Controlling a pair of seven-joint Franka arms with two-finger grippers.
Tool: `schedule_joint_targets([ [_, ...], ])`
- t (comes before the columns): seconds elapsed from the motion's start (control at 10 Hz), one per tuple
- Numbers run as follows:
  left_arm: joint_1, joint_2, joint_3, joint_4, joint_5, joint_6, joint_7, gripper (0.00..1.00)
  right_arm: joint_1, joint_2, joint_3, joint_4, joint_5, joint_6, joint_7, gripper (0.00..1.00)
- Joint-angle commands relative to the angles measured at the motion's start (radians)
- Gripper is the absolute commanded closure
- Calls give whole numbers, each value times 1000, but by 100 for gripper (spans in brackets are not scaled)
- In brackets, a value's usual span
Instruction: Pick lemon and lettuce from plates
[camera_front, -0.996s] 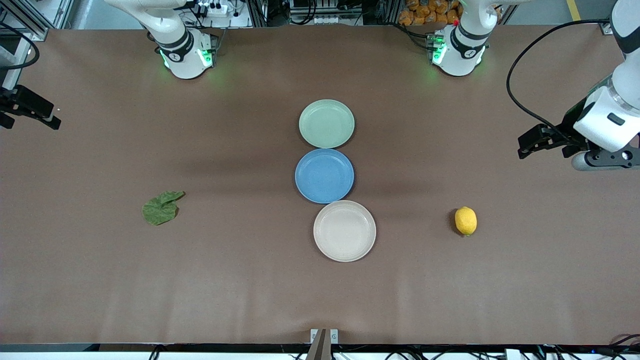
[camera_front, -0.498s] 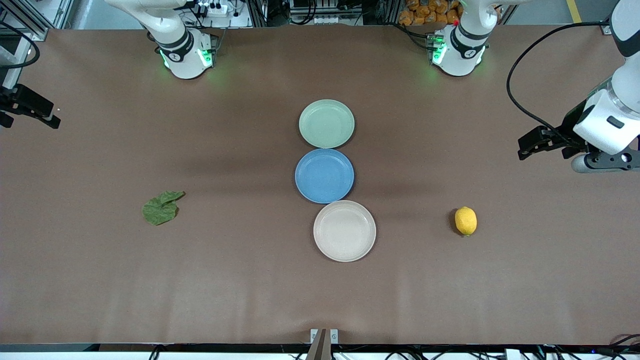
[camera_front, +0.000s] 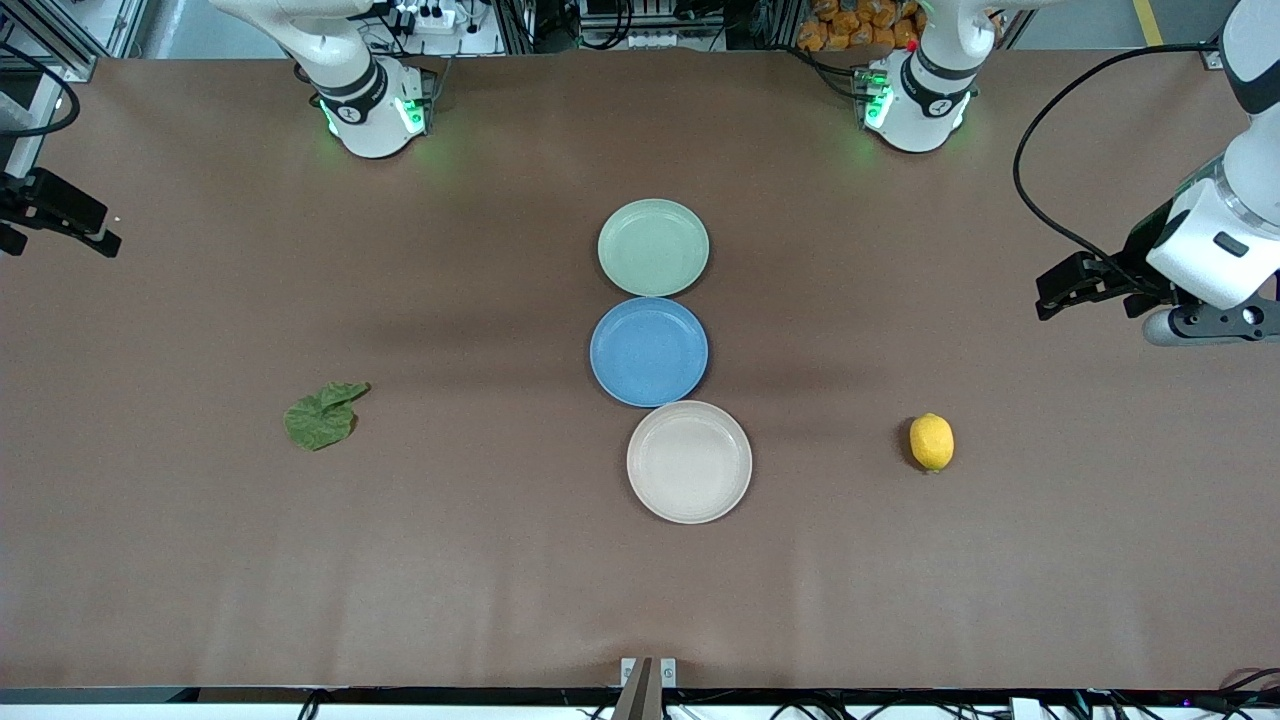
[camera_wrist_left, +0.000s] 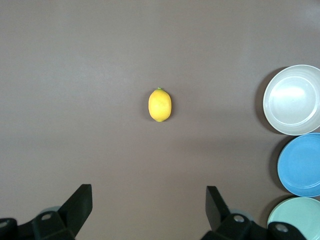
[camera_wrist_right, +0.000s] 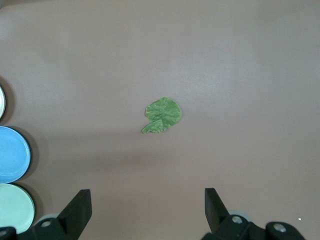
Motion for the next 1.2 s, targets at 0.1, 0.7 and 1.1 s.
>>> schedule_joint_targets([
  [0.1, 9, -2, 0, 5, -20, -10, 31, 0, 3, 13, 2, 28, -11, -19, -11, 0],
  [0.7, 9, -2, 2, 4, -20, -12, 54, 0, 5, 8, 2, 25, -13, -22, -12, 0],
  [1.1, 9, -2, 2, 2, -21, -12, 50, 0, 5, 7, 2, 25, -11, -22, -12, 0],
])
